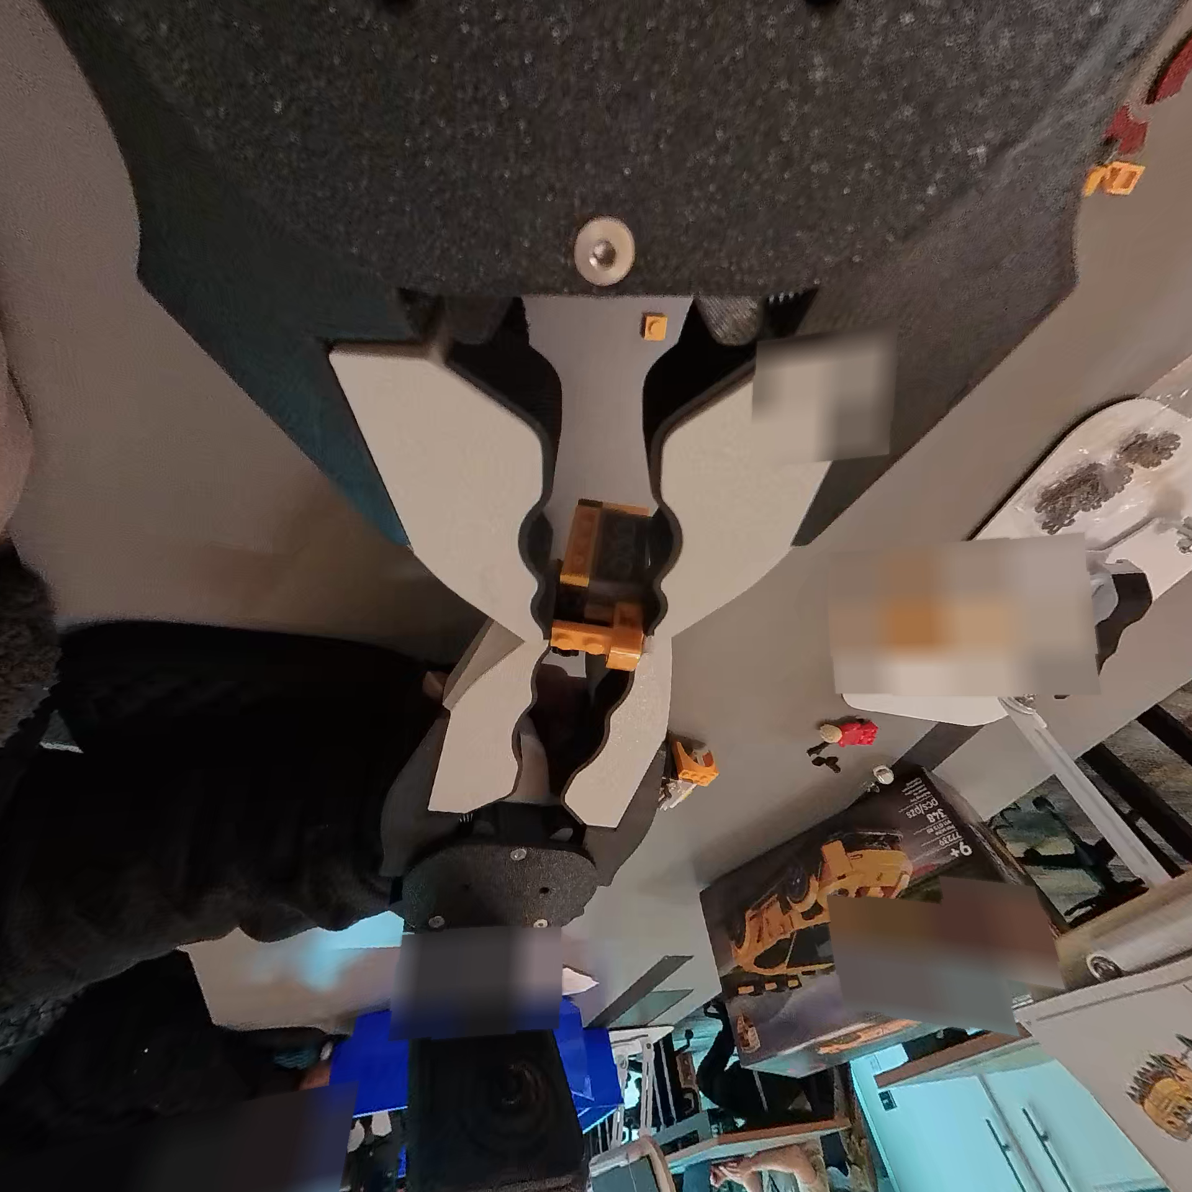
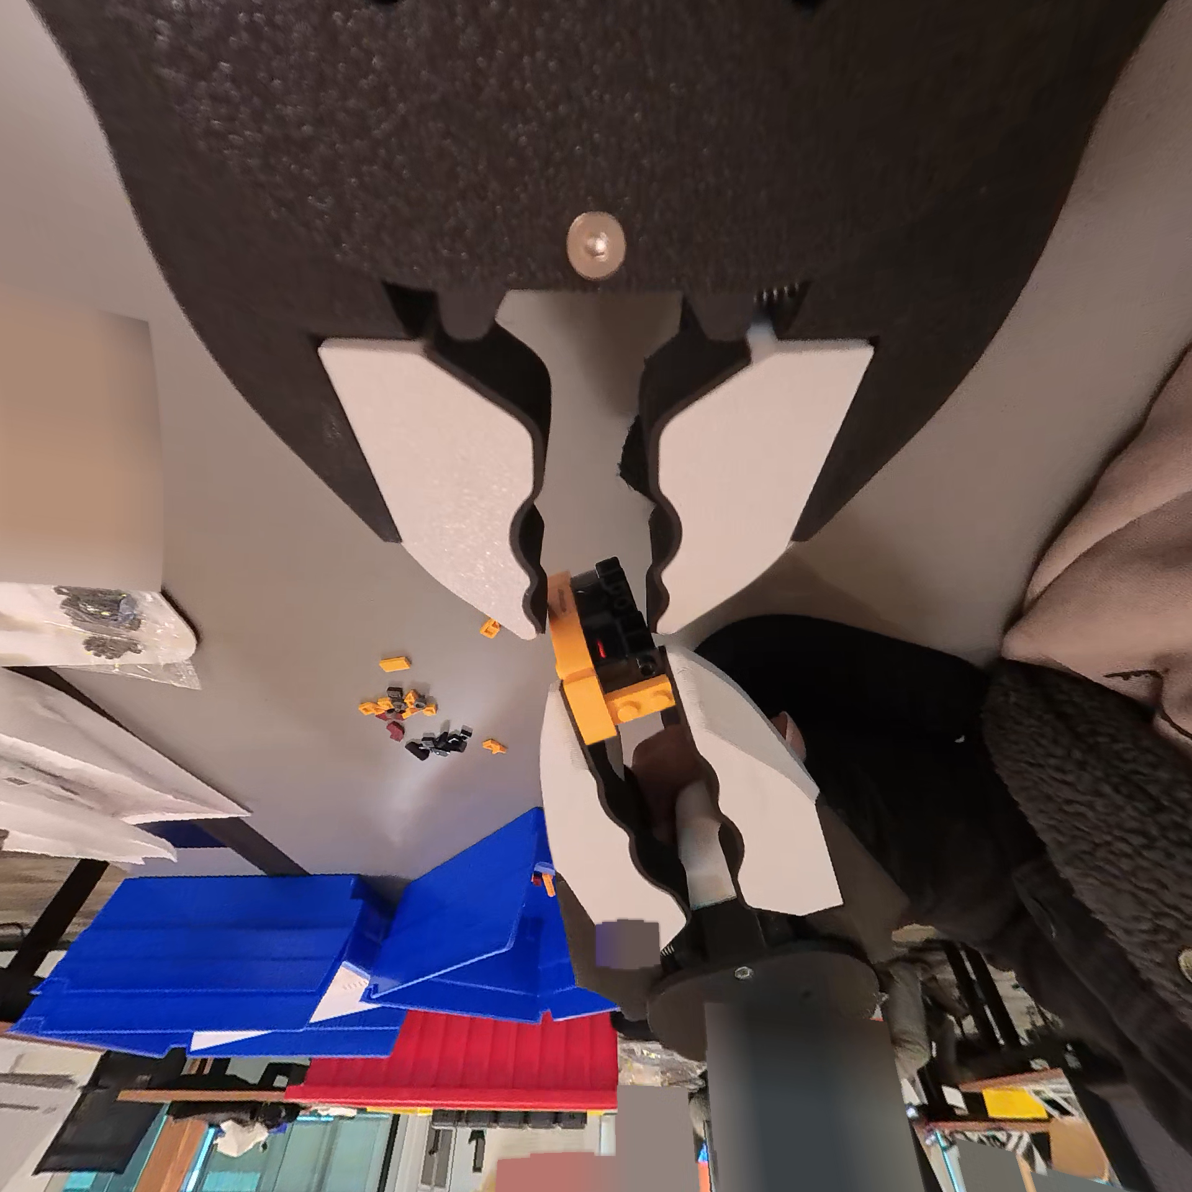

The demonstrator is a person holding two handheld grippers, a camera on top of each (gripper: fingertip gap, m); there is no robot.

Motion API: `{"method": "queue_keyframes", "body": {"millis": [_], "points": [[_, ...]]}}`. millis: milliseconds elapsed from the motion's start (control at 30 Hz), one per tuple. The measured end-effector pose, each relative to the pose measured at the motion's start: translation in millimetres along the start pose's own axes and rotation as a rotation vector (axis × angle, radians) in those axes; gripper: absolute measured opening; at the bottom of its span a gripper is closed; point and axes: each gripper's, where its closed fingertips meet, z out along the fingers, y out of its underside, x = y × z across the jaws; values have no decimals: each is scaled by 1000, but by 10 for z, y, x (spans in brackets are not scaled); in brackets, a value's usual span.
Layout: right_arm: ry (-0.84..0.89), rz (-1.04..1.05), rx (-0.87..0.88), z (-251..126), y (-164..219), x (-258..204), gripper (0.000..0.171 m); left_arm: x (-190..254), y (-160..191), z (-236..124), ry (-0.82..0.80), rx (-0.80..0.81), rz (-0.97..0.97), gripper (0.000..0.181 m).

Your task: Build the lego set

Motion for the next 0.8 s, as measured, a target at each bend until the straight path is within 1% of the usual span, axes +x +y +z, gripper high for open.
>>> {"method": "queue_keyframes", "body": {"millis": [233,400,467,633,800], "points": [[1,-10,5,4,-9,-6,28,1,-7,-15,34,34,-50,26],[8,-25,65,-40,-143,-24,26,-12,-114,-92,155,172,-240,26],[10,-29,76,-48,-175,-33,26,-13,-140,-113,188,205,-284,26],[9,-38,86,-62,-201,-45,25,0,-167,-123,198,232,-279,26],[11,-69,117,-76,-298,-93,25,27,-244,-187,253,315,-290,26]]}}
